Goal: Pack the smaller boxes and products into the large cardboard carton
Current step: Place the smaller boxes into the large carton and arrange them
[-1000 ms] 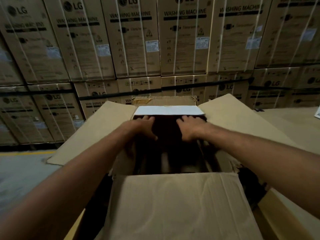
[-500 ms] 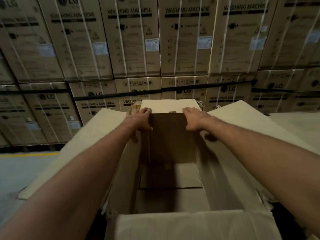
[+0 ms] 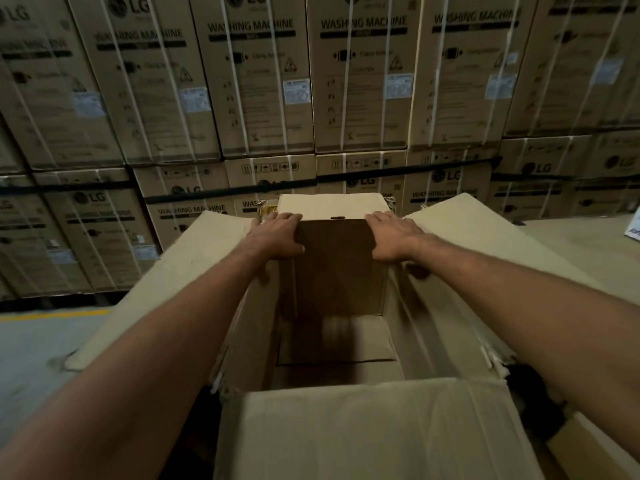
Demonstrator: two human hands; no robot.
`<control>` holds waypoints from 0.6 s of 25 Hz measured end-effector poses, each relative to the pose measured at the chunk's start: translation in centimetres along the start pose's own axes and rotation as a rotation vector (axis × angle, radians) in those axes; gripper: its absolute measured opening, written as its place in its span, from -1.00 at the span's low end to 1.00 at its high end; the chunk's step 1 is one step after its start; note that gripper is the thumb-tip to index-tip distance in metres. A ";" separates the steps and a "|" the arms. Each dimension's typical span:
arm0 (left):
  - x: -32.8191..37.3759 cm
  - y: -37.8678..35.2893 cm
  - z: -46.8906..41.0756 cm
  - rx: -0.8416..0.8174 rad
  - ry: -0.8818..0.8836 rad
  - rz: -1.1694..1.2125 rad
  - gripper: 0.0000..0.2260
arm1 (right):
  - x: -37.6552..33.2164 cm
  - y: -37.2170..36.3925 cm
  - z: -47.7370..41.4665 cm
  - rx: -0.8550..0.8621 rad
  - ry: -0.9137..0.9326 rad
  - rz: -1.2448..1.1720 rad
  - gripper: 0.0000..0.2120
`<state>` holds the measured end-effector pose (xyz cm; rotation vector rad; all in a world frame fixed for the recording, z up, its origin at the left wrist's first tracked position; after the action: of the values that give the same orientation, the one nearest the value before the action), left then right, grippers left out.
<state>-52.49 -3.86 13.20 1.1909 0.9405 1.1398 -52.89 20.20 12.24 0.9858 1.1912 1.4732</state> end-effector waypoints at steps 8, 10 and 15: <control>6.5 1.4 11.1 0.226 -0.111 0.136 -0.43 | 0.0 1.2 14.4 0.144 0.042 -0.090 -0.49; 8.5 1.5 15.0 0.268 -0.129 0.206 -0.42 | 0.5 1.2 19.2 0.192 0.078 -0.189 -0.61; 16.1 0.1 25.7 0.508 -0.146 0.207 -0.43 | 3.8 -0.6 32.0 0.359 0.143 -0.385 -0.66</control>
<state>-24.49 6.77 17.77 1.7922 1.0450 0.9831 -22.83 30.37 17.93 0.8304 1.6857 1.0586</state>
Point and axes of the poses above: each hand's wrist, its own z-axis away from the middle knuckle, its own y-axis out of the back of the hand, x = y × z, the point moved 2 cm from there along -z, towards the middle knuckle, and after that the axes turned 15 degrees about -x, right-handed, at the moved point
